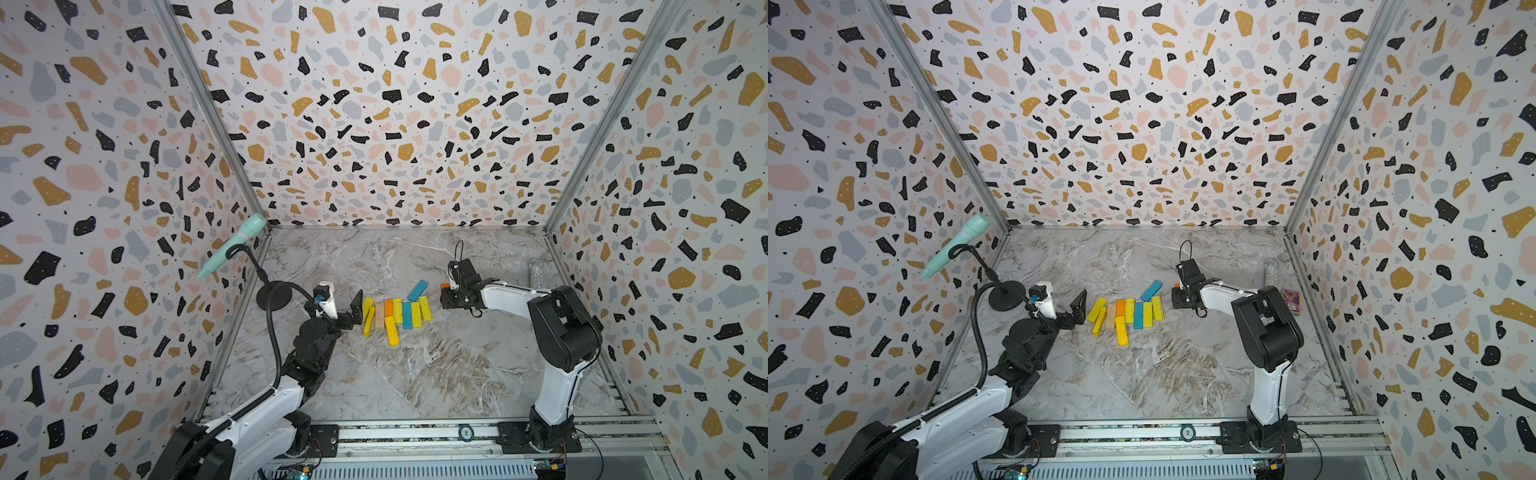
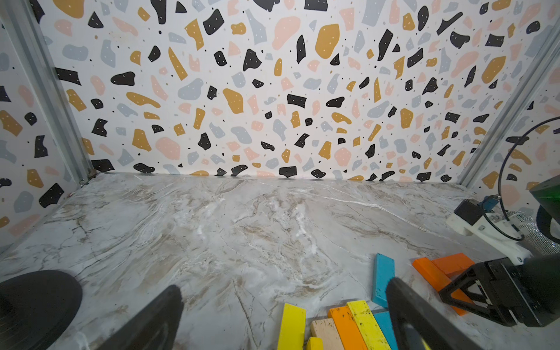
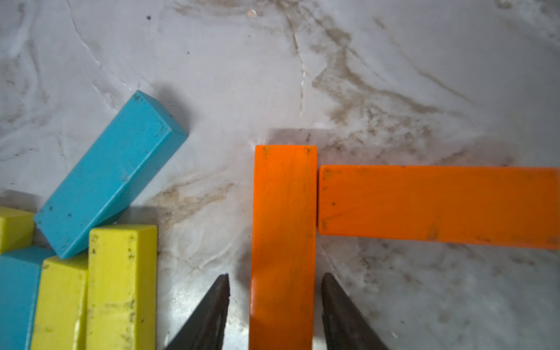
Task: Assemble the number 6 with building blocks
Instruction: Move the building block to the center of the board, then assemble the building block at the center of the board.
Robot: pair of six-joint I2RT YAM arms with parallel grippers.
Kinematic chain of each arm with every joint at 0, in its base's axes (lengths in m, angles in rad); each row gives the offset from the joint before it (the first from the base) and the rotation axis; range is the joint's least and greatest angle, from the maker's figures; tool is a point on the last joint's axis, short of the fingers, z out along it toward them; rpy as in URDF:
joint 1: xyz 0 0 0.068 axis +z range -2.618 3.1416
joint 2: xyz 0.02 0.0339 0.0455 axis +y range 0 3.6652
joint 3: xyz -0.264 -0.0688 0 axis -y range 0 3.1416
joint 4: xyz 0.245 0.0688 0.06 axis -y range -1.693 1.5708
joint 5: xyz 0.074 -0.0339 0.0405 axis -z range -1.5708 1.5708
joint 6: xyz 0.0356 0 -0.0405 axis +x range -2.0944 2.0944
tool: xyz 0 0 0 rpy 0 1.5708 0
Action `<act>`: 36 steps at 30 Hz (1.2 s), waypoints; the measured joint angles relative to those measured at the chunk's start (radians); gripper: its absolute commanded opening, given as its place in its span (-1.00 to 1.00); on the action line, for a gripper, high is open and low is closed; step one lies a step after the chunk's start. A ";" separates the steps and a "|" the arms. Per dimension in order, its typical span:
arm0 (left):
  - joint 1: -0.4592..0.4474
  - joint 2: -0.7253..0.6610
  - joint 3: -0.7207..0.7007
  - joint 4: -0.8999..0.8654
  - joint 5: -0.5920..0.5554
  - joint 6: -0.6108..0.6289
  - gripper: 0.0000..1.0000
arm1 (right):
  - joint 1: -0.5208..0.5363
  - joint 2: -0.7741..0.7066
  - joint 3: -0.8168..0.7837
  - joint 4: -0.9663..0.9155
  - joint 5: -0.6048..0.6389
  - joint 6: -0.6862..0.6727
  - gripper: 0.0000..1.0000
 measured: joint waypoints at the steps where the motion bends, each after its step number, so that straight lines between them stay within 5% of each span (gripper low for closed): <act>1: 0.000 0.009 0.007 -0.010 0.004 -0.002 0.84 | -0.002 -0.007 -0.001 0.000 -0.003 -0.004 0.10; 9: -0.049 0.183 0.186 -0.105 0.060 -0.027 0.24 | -0.098 -0.197 -0.010 0.034 -0.078 -0.061 0.04; 14: -0.151 0.405 0.428 -0.191 0.086 -0.086 -0.47 | -0.278 -0.233 -0.015 0.069 -0.161 -0.109 0.03; 23: -0.306 0.819 0.831 -0.402 0.076 -0.142 -0.88 | -0.381 -0.206 -0.116 0.090 -0.309 -0.153 -0.04; 36: -0.352 1.124 1.113 -0.586 0.077 -0.183 -0.94 | -0.334 -0.174 -0.211 0.168 -0.422 -0.150 -0.38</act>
